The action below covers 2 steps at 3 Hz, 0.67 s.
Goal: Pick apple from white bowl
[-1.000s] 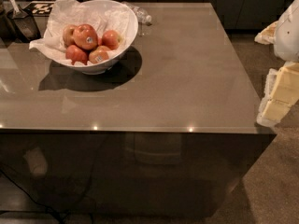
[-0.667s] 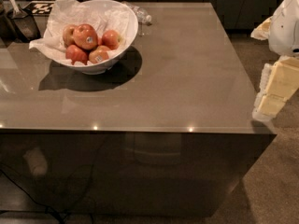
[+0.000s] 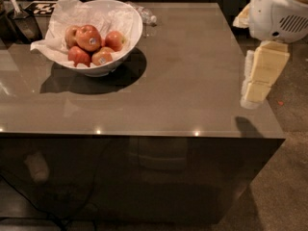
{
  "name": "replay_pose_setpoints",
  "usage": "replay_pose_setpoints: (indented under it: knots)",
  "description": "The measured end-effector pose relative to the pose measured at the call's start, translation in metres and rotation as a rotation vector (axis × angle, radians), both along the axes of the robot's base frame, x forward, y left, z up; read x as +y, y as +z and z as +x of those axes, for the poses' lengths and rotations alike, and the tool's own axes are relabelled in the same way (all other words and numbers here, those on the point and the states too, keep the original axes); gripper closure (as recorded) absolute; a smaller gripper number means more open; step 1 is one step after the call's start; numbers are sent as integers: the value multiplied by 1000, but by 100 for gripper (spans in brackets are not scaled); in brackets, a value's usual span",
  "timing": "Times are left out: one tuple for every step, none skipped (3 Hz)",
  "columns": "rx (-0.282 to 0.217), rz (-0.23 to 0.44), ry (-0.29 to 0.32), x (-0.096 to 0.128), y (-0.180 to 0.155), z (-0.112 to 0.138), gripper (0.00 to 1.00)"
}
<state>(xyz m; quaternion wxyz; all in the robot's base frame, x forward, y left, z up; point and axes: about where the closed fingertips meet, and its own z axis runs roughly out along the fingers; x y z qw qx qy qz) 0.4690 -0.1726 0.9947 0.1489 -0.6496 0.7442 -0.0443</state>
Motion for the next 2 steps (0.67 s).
replay_pose_setpoints:
  knots:
    - [-14,4,-2,1,2,2,0]
    - [-41,30,20,16,7,8,0]
